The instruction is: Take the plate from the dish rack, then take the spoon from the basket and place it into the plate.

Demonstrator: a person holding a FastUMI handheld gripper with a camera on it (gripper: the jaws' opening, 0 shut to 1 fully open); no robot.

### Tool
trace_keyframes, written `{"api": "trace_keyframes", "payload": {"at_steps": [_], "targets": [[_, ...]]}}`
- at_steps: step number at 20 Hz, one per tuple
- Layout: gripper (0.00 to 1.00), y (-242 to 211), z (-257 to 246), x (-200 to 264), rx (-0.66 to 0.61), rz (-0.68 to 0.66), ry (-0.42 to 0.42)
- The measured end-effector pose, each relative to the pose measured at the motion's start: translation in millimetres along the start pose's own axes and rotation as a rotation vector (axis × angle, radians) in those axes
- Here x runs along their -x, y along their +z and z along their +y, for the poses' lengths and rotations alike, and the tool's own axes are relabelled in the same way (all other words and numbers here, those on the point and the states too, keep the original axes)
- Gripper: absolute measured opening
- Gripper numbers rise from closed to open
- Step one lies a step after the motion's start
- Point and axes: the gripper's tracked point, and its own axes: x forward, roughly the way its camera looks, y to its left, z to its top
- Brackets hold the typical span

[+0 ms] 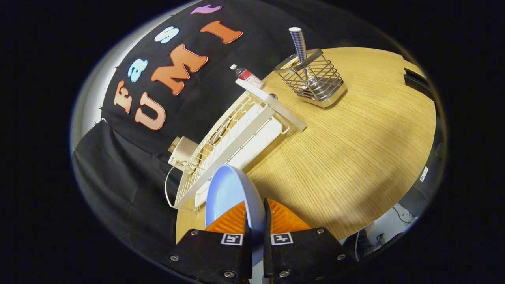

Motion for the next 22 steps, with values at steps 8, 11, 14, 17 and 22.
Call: {"api": "trace_keyframes", "payload": {"at_steps": [8, 11, 14, 17, 22], "targets": [[0.26, 20.1, -10.0, 7.5, 0.071, -0.042, -0.014], [0.38, 34.5, -15.7, 16.2, 0.132, -0.072, -0.027], [0.54, 57.0, -20.8, 28.0, 0.234, -0.137, -0.042], [0.72, 93.5, -31.7, 42.1, 0.371, -0.235, -0.097], [0.98, 154.4, -48.5, 63.5, 0.553, -0.376, -0.193]]}}
